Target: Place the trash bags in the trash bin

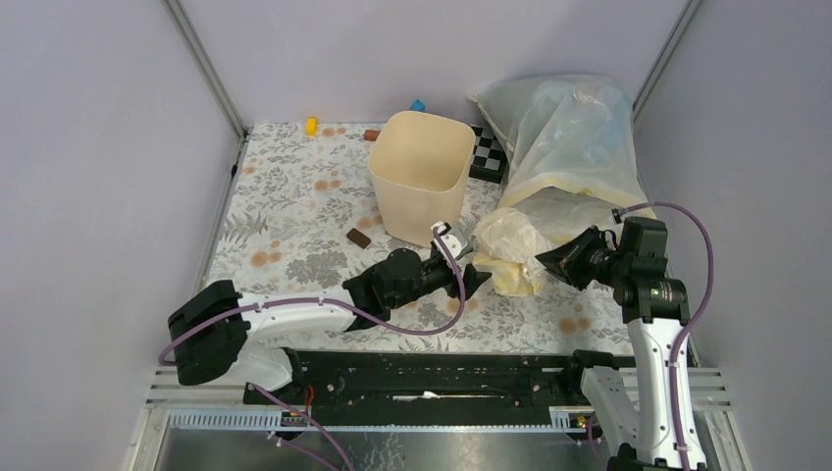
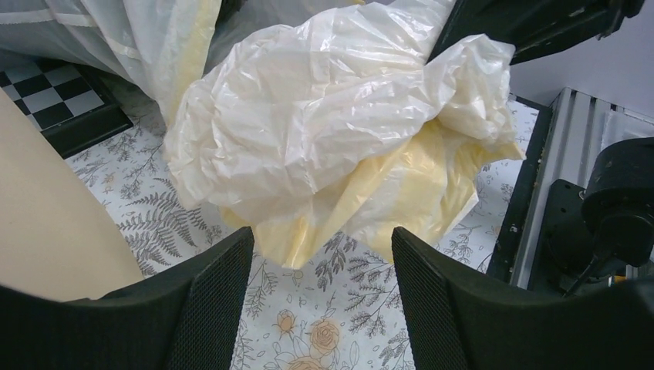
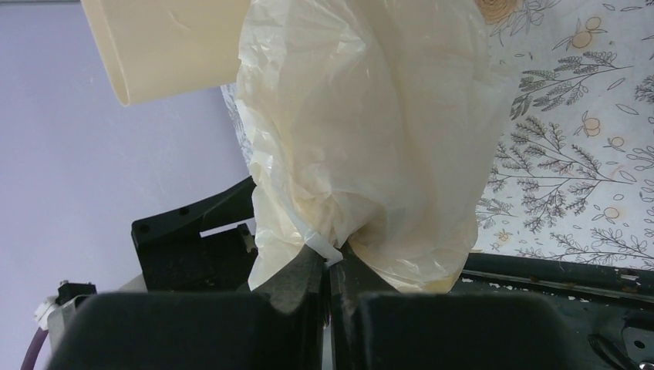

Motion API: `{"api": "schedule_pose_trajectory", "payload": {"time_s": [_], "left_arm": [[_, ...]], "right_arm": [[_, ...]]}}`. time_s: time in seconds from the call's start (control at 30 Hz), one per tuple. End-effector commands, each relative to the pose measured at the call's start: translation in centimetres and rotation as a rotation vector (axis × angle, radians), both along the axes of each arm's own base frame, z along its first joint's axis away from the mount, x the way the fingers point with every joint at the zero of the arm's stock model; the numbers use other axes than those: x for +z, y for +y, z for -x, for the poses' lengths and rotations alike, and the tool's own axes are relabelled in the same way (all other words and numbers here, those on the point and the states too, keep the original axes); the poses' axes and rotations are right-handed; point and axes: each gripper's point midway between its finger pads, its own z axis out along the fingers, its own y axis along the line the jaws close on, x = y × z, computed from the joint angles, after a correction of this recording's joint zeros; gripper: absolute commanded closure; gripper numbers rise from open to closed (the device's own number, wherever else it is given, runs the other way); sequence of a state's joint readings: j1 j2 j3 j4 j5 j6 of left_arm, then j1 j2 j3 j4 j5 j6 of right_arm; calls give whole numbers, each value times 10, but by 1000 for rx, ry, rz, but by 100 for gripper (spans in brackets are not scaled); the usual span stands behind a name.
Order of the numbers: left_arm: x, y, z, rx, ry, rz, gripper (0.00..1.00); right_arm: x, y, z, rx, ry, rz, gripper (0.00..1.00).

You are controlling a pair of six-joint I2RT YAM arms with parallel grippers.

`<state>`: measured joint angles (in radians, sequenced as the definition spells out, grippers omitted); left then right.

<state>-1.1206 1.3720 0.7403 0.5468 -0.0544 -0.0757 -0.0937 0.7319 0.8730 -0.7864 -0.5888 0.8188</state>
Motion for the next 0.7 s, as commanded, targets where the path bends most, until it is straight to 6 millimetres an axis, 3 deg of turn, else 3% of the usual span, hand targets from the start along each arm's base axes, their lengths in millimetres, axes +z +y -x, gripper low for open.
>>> {"api": "schedule_pose_trajectory", "payload": {"time_s": [0.0,0.13,0.2,0.23,0.33,0.5,0.53,0.57,0.6,0.63,0.67], "left_arm": [[26,-16,-2,-14,-48,72,31],[19,-24,-3,-22,-34,53,33],[16,-27,-5,-17,-24,38,39],[13,-27,-8,-2,-15,28,50],[10,-21,-21,77,-4,-14,98],[15,0,-30,178,-3,-19,100],[15,5,-30,191,-3,-28,100],[16,9,-32,204,-4,-41,100],[16,11,-32,206,-6,-59,100],[15,13,-31,204,-9,-82,100],[16,14,-30,197,-13,-99,100]], "right_arm": [[9,10,12,54,-20,-38,95],[13,13,14,68,-28,-57,95],[15,13,15,73,-31,-60,95],[16,13,15,74,-39,-57,95],[16,7,12,54,-56,-6,89],[11,-15,-2,-55,-59,99,74],[10,-18,-5,-69,-66,114,62],[11,-19,-8,-68,-87,126,40],[14,-19,-9,-52,-114,138,27],[18,-17,-9,-22,-148,147,22],[24,-14,-7,23,-194,167,6]]}}
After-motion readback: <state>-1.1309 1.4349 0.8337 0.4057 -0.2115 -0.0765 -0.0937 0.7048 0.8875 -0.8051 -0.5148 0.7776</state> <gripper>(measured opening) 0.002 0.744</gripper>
